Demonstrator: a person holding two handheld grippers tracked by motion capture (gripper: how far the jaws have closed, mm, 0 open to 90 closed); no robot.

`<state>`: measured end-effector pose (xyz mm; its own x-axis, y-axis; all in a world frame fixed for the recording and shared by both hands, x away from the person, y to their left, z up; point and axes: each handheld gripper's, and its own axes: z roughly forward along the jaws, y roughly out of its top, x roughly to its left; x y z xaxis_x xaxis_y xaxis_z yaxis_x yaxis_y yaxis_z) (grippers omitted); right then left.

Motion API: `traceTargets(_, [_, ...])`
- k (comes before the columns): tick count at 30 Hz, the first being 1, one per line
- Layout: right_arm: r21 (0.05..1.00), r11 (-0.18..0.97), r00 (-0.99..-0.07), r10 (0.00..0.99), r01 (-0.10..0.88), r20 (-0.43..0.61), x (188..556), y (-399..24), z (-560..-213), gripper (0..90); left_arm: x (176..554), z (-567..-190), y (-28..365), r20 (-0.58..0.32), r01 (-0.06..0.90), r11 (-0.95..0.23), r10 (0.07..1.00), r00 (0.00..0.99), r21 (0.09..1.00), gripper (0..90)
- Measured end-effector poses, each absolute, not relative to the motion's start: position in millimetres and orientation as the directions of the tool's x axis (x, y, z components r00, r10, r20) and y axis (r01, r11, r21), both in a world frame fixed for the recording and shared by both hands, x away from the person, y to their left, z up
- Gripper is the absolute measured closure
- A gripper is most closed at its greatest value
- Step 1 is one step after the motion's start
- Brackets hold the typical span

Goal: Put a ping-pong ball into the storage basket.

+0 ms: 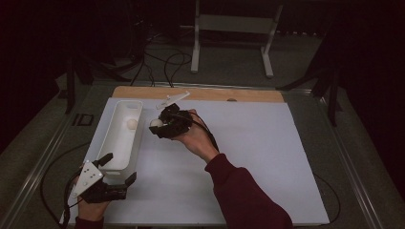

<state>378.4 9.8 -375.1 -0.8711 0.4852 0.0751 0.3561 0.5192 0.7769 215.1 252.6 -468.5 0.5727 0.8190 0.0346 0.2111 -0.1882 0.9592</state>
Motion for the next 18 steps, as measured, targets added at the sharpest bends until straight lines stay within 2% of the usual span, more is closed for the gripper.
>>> traceTargets(18, [0.788, 0.518, -0.888, 0.454, 0.333, 0.077, 374, 26, -373, 50.7, 215, -468, 253, 0.032, 0.21, -0.184, 0.82, 0.571, 0.96, 0.0])
